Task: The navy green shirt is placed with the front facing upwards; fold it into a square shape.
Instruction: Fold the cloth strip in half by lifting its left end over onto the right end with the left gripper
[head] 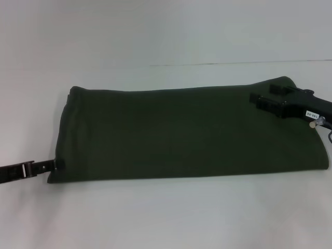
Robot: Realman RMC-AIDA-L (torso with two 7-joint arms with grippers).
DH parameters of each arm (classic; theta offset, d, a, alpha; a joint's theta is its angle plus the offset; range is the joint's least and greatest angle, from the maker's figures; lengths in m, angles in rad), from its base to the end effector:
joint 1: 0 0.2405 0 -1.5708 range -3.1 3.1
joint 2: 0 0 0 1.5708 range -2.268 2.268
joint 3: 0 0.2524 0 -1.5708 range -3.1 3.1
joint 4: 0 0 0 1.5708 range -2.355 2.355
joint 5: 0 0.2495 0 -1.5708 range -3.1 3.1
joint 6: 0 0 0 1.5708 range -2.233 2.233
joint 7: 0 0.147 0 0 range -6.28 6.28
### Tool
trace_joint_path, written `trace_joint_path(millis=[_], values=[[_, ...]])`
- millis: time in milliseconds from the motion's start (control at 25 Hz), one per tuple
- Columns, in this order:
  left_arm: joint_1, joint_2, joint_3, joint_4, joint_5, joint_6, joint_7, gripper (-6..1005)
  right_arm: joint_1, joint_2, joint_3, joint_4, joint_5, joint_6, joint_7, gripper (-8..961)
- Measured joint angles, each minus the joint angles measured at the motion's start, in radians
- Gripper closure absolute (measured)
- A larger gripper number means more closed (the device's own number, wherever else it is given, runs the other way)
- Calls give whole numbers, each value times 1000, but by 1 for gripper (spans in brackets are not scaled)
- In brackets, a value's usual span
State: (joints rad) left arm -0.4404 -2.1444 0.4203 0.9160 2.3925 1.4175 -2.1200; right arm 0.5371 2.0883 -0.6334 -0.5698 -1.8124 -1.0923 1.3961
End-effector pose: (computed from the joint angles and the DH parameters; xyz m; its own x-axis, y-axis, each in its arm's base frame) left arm -0.3648 0.3398 0.0497 0.2638 0.8115 0.5215 0.9643 -0.2093 -0.1621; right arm 0.3221 0.4104 0.0114 0.6544 -0.3904 -0.6475 -0.7307 -0.5468 -0.4088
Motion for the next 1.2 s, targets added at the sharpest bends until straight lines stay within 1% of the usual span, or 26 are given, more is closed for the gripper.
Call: trace_joint_path(millis=[200, 480, 720, 1040, 1200], values=[[-8, 0, 14, -11, 40, -28, -29, 208, 3, 2, 1, 13, 5, 14, -12, 186], [-10, -2, 22, -11, 42, -28, -35, 215, 4, 3, 2, 16, 6, 20, -17, 186], [-25, -3, 28, -24, 41, -25, -35, 220, 4, 3, 5, 22, 6, 36, -17, 187], [-40, 2, 28, -62, 42, -21, -69, 227, 4, 3, 9, 22, 5, 45, -17, 187], [-40, 3, 27, -61, 43, -18, -75, 425, 4, 3, 9, 22, 5, 46, -15, 188]])
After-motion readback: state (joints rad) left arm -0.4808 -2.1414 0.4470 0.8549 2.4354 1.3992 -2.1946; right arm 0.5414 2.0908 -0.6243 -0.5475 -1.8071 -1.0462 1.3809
